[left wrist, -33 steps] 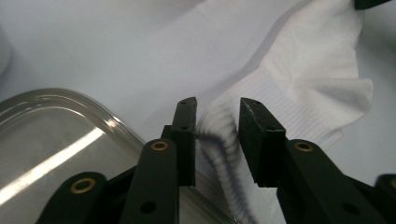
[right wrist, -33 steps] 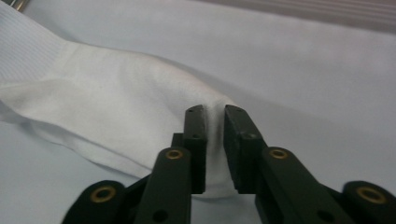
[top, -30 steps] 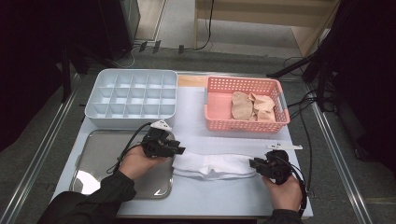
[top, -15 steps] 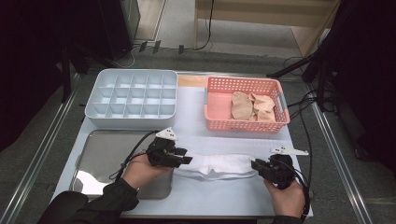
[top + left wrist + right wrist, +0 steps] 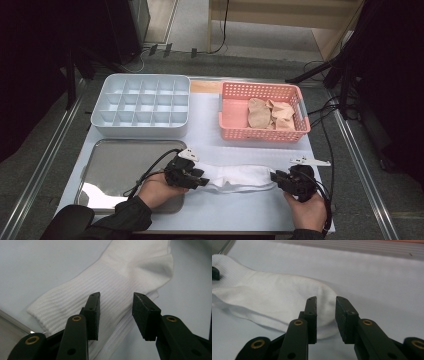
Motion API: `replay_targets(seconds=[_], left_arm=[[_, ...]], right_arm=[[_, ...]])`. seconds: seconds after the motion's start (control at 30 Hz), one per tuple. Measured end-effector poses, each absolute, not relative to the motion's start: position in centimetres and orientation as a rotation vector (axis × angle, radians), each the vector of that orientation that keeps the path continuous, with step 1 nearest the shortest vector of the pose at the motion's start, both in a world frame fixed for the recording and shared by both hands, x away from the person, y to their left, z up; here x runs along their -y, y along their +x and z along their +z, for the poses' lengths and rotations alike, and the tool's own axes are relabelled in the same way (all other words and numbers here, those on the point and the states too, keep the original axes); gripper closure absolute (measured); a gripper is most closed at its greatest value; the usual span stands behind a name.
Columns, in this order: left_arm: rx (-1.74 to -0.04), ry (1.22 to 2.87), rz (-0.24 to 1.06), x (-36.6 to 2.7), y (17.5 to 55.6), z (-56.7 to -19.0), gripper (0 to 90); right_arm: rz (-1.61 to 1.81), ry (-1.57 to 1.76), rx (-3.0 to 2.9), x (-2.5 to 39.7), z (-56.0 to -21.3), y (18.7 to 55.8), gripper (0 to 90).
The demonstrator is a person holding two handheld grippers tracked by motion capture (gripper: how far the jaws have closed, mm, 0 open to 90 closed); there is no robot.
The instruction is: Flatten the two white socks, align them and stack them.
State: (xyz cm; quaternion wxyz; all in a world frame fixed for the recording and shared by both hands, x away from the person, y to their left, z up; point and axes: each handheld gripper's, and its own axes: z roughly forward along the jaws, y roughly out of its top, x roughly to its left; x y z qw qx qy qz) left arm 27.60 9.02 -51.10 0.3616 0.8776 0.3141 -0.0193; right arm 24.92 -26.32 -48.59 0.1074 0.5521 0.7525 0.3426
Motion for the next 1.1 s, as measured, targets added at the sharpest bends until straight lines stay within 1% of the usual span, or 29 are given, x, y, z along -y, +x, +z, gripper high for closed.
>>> replay_targets(seconds=[0.07, 0.17, 0.27, 0.37, 0.47, 0.5, 0.57, 0.63, 0.7, 0.73, 0.8, 0.9, 1.1], left_arm=[[-0.806, 2.261, -0.045, -9.0, 27.6, -51.1, 60.0], [-0.799, 2.261, -0.036, -9.1, 27.6, -51.4, 64.1], [-0.800, 2.257, -0.023, -9.2, 27.7, -51.6, 72.4], [-0.807, 2.252, -0.016, -9.3, 27.7, -51.7, 76.2], [-0.810, 2.248, -0.013, -9.3, 27.7, -51.7, 77.3], [-0.809, 2.251, -0.005, -9.3, 27.6, -51.7, 77.2], [-0.808, 2.253, -0.004, -9.3, 27.6, -51.7, 77.1], [-0.810, 2.251, -0.006, -9.3, 27.7, -51.7, 77.1], [-0.812, 2.250, -0.008, -9.3, 27.7, -51.7, 77.1], [-0.811, 2.251, -0.005, -9.3, 27.6, -51.7, 77.2], [-0.810, 2.249, 0.004, -9.3, 27.6, -51.8, 77.9], [-0.821, 2.239, 0.013, -9.1, 27.7, -51.8, 78.5], [-0.840, 2.216, 0.037, -8.9, 28.4, -51.6, 77.9]], right_arm=[[1.003, 1.639, -2.209, 26.5, -48.5, 24.8, 74.4], [0.990, 1.654, -2.203, 26.7, -48.6, 24.9, 72.7], [0.983, 1.658, -2.225, 26.8, -48.9, 25.0, 72.3], [0.990, 1.660, -2.213, 27.2, -48.6, 24.8, 74.0], [0.961, 1.671, -2.237, 27.5, -49.0, 24.9, 73.5], [0.953, 1.666, -2.246, 27.5, -49.3, 25.1, 71.6], [0.942, 1.661, -2.256, 27.5, -49.8, 25.4, 64.2], [0.952, 1.668, -2.270, 27.4, -50.2, 25.9, 63.1], [0.965, 1.670, -2.296, 27.2, -50.6, 26.3, 68.0], [0.970, 1.669, -2.312, 27.0, -50.7, 26.4, 75.2], [0.966, 1.671, -2.320, 26.8, -50.6, 26.7, 83.2], [0.960, 1.666, -2.292, 27.1, -50.0, 27.1, 86.8], [0.942, 1.659, -2.250, 27.3, -49.5, 28.1, 87.2]])
